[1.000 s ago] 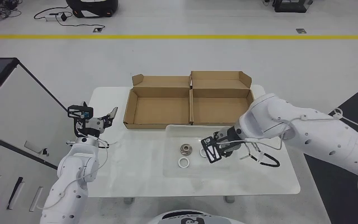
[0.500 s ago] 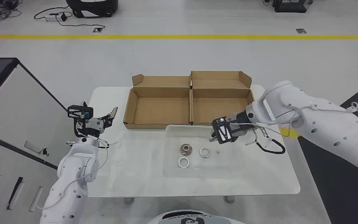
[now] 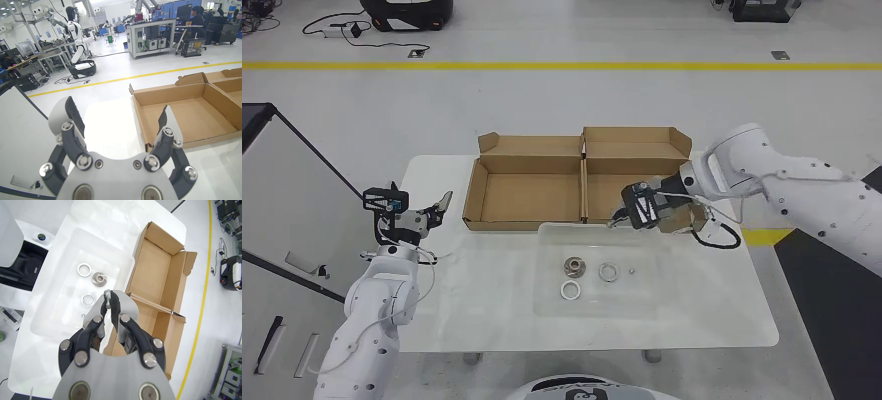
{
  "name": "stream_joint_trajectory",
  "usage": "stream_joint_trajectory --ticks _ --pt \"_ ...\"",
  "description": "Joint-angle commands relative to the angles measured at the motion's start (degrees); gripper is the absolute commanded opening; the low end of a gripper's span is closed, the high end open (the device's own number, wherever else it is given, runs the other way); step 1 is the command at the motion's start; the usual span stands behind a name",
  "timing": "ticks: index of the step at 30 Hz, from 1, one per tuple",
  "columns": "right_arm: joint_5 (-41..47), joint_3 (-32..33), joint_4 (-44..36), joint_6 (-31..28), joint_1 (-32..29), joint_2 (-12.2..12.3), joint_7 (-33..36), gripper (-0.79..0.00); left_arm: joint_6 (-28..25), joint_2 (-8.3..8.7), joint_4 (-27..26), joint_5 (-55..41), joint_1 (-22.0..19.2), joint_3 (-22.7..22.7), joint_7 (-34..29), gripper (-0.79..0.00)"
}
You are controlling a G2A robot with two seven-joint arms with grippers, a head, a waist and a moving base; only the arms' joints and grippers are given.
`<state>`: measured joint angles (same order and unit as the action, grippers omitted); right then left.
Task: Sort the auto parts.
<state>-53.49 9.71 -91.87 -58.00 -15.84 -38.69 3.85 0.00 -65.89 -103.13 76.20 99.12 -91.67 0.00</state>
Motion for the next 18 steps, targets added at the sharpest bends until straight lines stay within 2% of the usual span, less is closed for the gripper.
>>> stream_joint_trajectory --ticks 1,8,18 --pt "-1.41 0.03 0.9 0.0 0.14 -0.7 -3.21 -0.785 0.0 0.0 0.0 0.0 0.0 0.0 0.0 0.0" --pt "-3.87 0.03 3.29 0.0 0.91 -2.36 -13.45 -0.785 0.0 0.0 0.0 0.0 0.0 0.0 0.0 0.0" --pt "-7.58 0.03 2.55 0.0 3.18 -2.67 -26.1 -0.785 0.0 0.0 0.0 0.0 0.0 0.0 0.0 0.0"
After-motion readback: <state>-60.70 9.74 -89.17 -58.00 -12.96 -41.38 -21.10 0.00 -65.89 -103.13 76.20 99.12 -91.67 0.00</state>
